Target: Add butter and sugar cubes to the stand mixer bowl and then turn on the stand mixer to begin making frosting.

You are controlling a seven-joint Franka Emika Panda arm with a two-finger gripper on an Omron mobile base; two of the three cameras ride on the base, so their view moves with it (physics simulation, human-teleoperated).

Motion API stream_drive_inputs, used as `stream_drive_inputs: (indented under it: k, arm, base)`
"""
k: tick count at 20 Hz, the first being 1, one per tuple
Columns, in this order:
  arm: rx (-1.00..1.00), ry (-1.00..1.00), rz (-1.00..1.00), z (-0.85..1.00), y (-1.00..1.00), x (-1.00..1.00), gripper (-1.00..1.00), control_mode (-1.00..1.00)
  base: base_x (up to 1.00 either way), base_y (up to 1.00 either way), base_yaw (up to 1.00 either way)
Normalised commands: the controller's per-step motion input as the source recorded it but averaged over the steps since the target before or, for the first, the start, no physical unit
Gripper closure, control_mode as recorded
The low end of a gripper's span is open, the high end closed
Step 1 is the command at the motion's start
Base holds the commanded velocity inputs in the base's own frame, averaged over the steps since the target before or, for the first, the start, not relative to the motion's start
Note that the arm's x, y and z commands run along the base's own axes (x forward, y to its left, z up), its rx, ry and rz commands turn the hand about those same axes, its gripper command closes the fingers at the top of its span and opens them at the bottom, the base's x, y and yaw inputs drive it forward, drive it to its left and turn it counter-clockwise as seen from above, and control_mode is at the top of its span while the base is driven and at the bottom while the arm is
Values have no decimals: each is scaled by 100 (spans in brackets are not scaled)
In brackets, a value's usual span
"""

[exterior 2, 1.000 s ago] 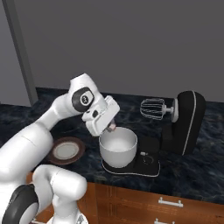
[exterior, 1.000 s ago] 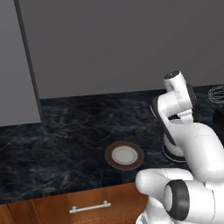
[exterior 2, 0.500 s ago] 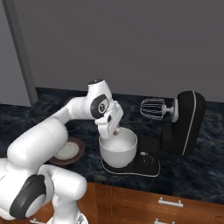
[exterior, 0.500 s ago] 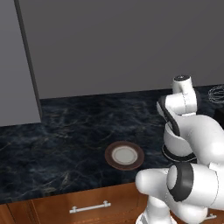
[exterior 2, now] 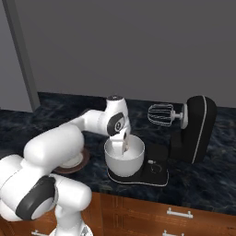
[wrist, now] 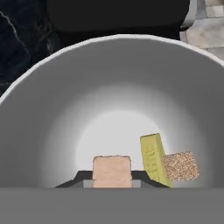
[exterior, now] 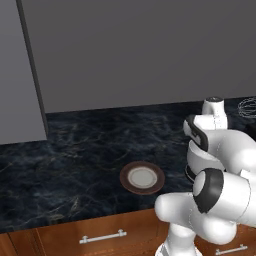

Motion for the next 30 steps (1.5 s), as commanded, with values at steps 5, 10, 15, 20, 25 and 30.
stream_drive_inputs:
  k: [5, 10, 15, 20, 25, 30]
  arm:
    - [7, 4, 8, -44, -3, 12, 100, -100]
    - [5, 3, 7, -38, 0, 10, -100, -100]
    - [0, 5, 0, -20, 0, -2, -100, -100]
    - [0, -6, 0, 5, 0, -22, -100, -100]
    - [0, -16, 0, 44, 14, -40, -100, -100]
    - [-5, -20, 0, 57, 38, -40, -100, -100]
  base:
    - [0, 0, 0]
    - [0, 0, 0]
    - [0, 0, 0]
    - [0, 0, 0]
    - [0, 0, 0]
    - [0, 0, 0]
